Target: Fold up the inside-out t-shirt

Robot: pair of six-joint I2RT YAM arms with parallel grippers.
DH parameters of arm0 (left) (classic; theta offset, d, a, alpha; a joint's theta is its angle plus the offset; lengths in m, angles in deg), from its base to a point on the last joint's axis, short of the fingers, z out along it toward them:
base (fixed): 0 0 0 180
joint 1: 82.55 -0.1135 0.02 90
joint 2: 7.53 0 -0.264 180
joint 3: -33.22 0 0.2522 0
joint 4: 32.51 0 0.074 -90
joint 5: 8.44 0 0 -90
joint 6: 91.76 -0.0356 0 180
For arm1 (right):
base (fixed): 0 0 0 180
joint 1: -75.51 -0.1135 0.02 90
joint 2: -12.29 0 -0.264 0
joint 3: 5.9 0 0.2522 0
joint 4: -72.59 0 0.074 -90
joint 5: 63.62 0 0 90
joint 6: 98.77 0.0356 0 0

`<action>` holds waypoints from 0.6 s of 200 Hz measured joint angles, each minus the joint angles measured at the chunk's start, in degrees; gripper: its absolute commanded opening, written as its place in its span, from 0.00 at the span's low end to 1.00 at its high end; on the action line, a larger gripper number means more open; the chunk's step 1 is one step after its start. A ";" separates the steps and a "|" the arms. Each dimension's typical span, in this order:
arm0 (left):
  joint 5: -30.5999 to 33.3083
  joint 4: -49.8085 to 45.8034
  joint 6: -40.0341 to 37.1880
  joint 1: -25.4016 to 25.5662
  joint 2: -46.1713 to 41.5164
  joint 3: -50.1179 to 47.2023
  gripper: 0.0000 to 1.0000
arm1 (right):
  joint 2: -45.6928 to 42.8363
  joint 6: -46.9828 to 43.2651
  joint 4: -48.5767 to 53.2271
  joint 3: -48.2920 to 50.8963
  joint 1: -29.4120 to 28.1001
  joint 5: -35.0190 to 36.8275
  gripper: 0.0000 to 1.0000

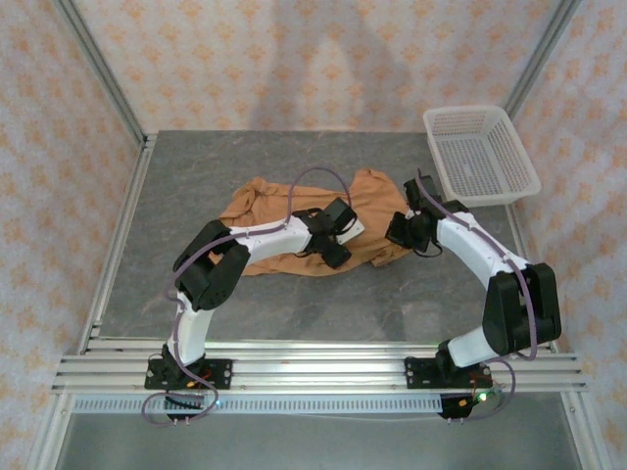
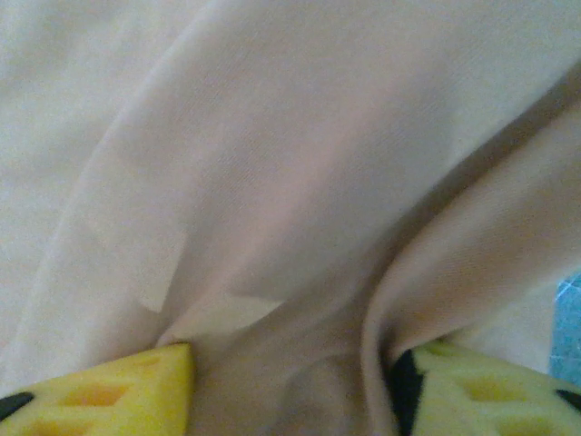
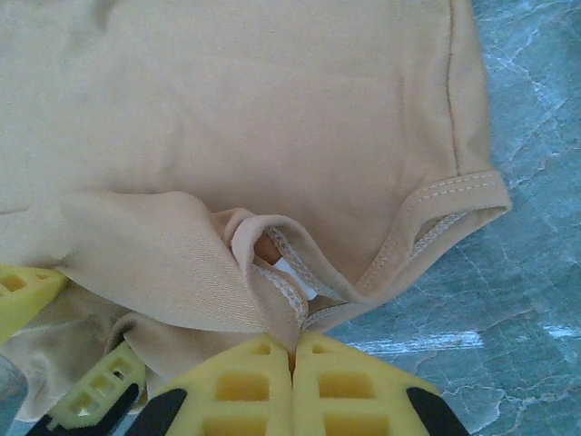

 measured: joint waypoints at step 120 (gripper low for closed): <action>-2.27 -4.59 1.16 -1.60 -1.81 1.73 0.00 | 0.00 -1.01 1.44 -0.13 0.57 -0.57 0.00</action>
